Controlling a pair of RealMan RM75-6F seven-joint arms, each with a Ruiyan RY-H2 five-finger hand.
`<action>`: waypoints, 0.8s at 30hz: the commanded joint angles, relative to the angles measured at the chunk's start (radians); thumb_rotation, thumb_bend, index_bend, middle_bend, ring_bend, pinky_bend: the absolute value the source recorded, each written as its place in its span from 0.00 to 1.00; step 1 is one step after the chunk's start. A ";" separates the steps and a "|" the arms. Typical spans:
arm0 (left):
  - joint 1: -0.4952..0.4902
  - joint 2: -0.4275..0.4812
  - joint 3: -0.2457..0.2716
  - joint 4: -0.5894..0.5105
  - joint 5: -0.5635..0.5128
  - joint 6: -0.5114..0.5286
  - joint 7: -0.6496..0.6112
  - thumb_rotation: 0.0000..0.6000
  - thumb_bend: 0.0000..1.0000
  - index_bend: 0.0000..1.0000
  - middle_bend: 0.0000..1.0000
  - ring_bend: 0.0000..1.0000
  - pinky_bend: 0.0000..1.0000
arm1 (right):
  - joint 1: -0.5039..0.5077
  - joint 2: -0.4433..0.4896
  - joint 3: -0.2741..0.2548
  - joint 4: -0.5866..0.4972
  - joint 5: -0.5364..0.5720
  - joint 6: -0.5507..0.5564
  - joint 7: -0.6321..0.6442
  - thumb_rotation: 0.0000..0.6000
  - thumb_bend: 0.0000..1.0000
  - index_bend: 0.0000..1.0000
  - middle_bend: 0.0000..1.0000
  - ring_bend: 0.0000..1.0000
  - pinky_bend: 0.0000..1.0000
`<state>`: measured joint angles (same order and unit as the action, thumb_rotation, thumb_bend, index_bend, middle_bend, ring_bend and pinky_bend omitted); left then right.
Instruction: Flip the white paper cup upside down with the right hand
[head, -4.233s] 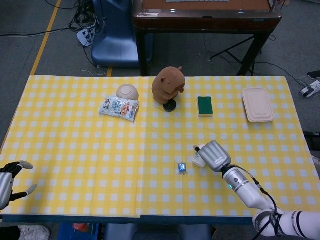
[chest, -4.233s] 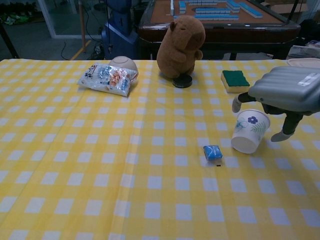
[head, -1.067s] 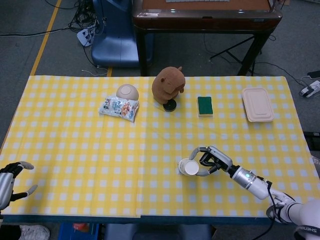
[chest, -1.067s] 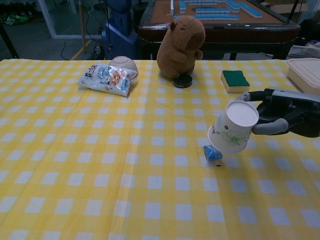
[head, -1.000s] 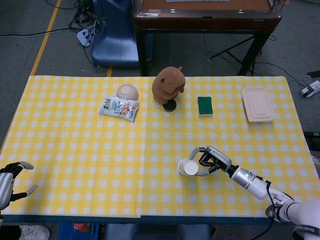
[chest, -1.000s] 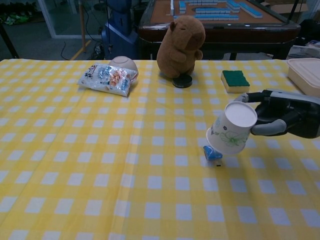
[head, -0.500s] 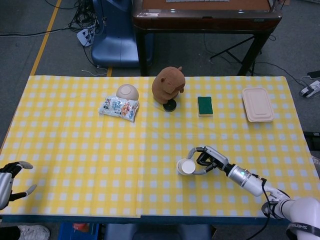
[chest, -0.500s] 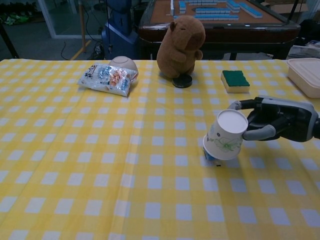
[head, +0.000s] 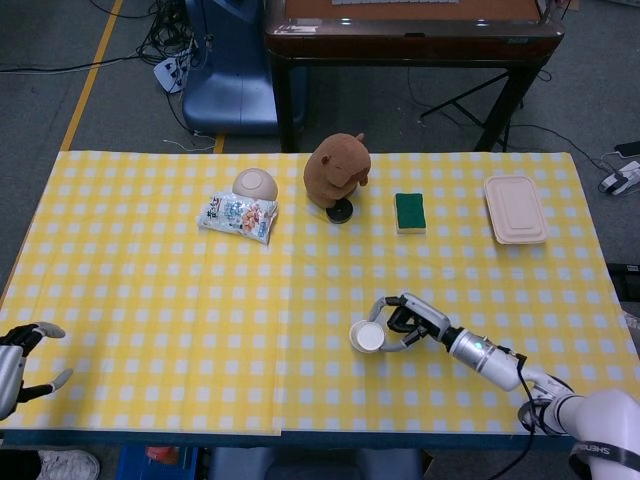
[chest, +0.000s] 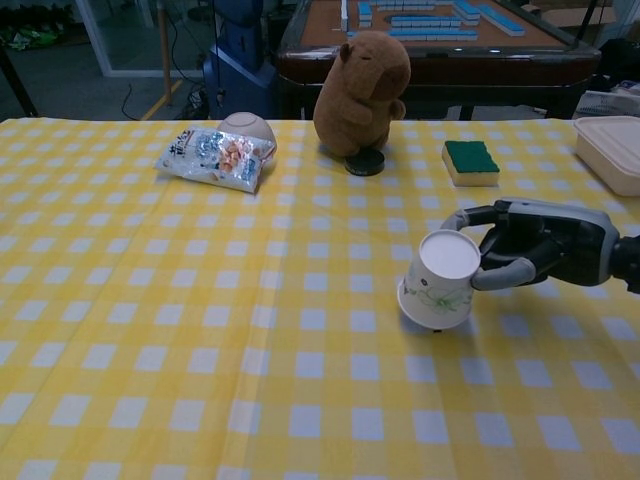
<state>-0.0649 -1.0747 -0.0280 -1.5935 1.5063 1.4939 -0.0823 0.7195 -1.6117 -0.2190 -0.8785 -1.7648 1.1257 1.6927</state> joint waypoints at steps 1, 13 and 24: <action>0.000 0.000 0.000 0.000 0.000 0.001 -0.001 1.00 0.17 0.46 0.36 0.32 0.44 | 0.007 -0.001 -0.002 -0.006 -0.001 -0.008 -0.012 1.00 0.00 0.40 1.00 1.00 1.00; 0.002 0.002 0.000 -0.001 0.003 0.005 -0.004 1.00 0.17 0.46 0.36 0.32 0.44 | 0.010 0.043 -0.009 -0.062 -0.013 0.031 -0.100 1.00 0.00 0.15 1.00 1.00 1.00; -0.004 -0.005 0.003 0.003 0.001 -0.011 0.014 1.00 0.17 0.46 0.36 0.32 0.44 | -0.090 0.285 0.043 -0.427 0.106 0.055 -0.896 1.00 0.00 0.12 0.93 0.94 1.00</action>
<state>-0.0686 -1.0789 -0.0254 -1.5906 1.5068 1.4839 -0.0693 0.6949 -1.4554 -0.2140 -1.1008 -1.7453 1.1733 1.2086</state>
